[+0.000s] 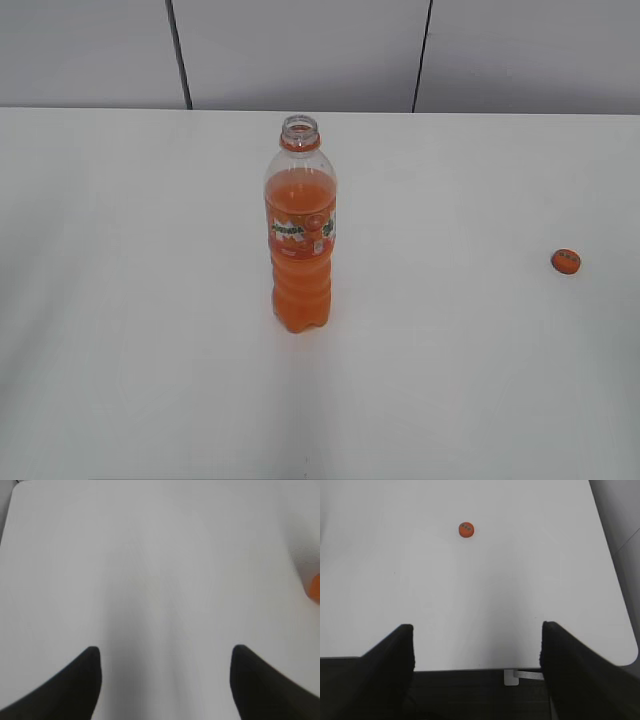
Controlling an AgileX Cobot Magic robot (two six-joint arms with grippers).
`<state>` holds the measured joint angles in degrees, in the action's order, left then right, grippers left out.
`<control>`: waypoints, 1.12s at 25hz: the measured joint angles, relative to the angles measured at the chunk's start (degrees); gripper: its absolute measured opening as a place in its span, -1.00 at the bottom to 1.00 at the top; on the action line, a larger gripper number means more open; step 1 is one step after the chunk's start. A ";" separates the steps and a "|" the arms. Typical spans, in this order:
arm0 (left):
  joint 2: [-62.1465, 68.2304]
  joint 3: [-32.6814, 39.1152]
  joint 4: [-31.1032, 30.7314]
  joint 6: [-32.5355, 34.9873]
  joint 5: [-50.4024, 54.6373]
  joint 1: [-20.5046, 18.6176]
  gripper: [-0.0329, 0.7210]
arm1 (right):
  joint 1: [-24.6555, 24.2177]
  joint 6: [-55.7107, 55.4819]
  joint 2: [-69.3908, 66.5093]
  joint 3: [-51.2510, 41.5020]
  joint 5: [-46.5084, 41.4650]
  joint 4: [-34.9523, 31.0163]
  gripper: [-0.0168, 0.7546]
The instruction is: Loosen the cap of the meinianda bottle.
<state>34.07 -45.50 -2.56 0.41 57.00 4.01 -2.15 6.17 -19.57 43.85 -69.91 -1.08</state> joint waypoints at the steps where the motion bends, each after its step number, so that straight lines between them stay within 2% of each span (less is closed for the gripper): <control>1: -2.87 0.95 0.02 0.00 0.57 0.00 0.39 | 0.00 0.00 0.99 -1.30 0.00 0.12 0.56; 7: -15.72 5.56 0.46 0.00 6.30 0.00 0.39 | 0.00 0.00 7.91 -8.30 0.00 0.59 0.56; 13: -21.92 9.97 1.70 0.00 12.12 0.00 0.39 | 0.00 0.00 15.07 -9.68 -0.05 0.45 0.56; 18: -26.29 10.37 1.83 0.00 11.72 0.00 0.38 | 0.00 0.00 19.70 -9.68 -0.05 0.44 0.56; 28: -34.43 11.29 2.56 0.00 6.25 0.00 0.38 | 0.00 0.00 20.10 -9.70 -0.05 0.44 0.56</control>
<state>-0.37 -34.21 0.00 0.41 63.25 4.01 -2.15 6.17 0.54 34.15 -69.96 -0.63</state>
